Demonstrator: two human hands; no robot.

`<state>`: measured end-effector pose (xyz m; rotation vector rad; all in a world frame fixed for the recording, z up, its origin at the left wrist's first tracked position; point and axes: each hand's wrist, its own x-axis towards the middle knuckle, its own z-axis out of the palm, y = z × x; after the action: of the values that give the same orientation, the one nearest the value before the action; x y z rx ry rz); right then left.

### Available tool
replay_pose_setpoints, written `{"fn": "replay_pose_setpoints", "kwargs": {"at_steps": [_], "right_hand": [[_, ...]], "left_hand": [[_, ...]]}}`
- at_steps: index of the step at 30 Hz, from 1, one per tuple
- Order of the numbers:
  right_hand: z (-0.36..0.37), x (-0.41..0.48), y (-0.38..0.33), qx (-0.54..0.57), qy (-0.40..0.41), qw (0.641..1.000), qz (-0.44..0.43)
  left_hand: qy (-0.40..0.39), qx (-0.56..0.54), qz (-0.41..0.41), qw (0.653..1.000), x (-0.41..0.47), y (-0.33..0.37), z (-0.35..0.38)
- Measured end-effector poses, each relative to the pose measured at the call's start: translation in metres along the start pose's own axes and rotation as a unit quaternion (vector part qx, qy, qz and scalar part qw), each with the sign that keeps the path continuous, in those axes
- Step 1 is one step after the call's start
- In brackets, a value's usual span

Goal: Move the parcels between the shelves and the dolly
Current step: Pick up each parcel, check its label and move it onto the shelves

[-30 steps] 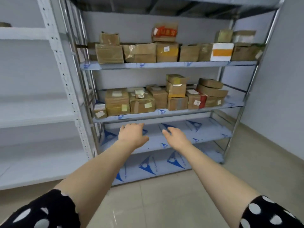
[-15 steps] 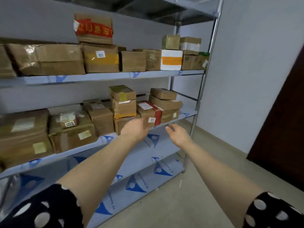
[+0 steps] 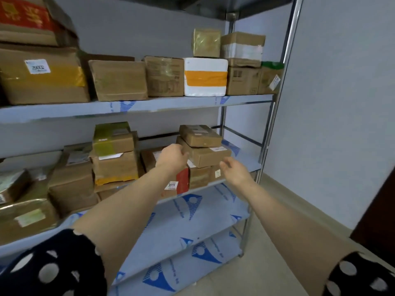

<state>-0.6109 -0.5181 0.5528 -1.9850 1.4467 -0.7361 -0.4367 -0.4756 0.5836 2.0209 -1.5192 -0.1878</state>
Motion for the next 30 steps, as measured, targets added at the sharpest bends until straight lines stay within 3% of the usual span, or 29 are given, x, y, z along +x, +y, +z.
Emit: {"fn": "replay_pose_setpoints", "kwargs": {"at_steps": [12,16,24,30], "right_hand": [[-0.020,0.196,0.050,0.069,-0.009,0.998,-0.008],[-0.010,0.250,0.052,0.057,-0.011,0.998,0.007],[0.004,0.322,0.042,0.020,-0.069,0.997,0.023],[0.012,0.343,0.050,0.054,-0.105,0.993,0.018]], "left_hand": [[0.035,-0.007,-0.148,0.988,0.158,0.016,0.071],[0.054,-0.011,-0.167,0.984,0.211,0.012,0.088],[-0.002,0.075,-0.148,0.986,0.275,0.006,0.104],[0.027,0.031,-0.175,0.984,0.287,0.010,0.114]]}}
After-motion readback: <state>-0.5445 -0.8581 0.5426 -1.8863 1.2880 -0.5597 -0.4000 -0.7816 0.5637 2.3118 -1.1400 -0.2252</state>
